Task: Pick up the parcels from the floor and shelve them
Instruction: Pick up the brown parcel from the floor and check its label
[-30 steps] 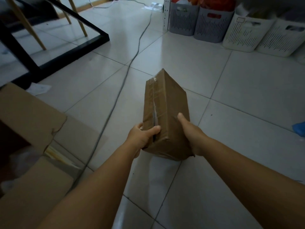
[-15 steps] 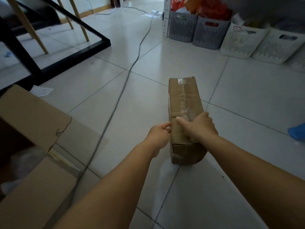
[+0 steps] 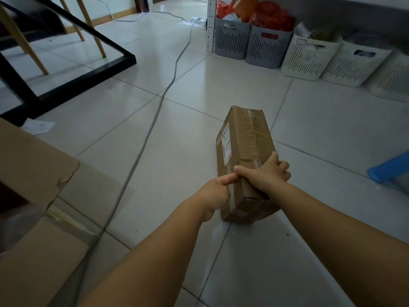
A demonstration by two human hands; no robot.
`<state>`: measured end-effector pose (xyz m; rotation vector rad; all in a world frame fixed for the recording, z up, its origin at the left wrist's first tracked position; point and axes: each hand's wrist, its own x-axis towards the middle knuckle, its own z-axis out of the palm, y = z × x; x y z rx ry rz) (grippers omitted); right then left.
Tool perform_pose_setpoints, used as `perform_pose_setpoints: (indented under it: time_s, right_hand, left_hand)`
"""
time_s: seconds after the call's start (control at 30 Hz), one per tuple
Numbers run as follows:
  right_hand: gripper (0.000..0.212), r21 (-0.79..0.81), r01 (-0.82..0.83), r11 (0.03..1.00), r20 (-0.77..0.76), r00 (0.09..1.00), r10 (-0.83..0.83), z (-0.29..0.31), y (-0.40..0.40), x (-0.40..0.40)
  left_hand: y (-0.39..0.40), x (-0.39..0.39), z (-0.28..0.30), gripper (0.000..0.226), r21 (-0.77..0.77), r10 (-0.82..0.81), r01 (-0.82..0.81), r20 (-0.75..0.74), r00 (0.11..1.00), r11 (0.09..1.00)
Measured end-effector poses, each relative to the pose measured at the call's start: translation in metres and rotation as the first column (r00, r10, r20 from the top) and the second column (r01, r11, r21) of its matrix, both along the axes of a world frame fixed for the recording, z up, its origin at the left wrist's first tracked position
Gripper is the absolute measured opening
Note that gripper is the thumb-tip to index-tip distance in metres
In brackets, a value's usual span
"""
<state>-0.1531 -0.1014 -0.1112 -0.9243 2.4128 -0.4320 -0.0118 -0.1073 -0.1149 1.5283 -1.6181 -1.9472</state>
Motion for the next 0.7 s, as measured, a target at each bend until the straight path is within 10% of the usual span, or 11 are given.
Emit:
perform_pose_setpoints:
  time_s: [0.23, 0.37, 0.7]
  right_hand:
    - [0.111, -0.151, 0.128, 0.980, 0.373, 0.926, -0.063, 0.003, 0.005, -0.018]
    - [0.098, -0.183, 0.112, 0.977, 0.644, 0.764, 0.033, 0.008, 0.008, -0.023]
    - [0.098, -0.200, 0.090, 0.976, 0.782, 0.615, 0.104, 0.000, 0.008, -0.021]
  left_hand:
    - [-0.003, 0.007, -0.007, 0.062, 0.005, 0.158, -0.158, -0.088, 0.984, 0.987]
    - [-0.013, 0.023, -0.016, 0.076, -0.159, 0.272, -0.253, 0.116, 0.955, 0.954]
    - [-0.022, 0.042, -0.015, 0.074, -0.129, 0.474, -0.468, 0.022, 0.880, 0.875]
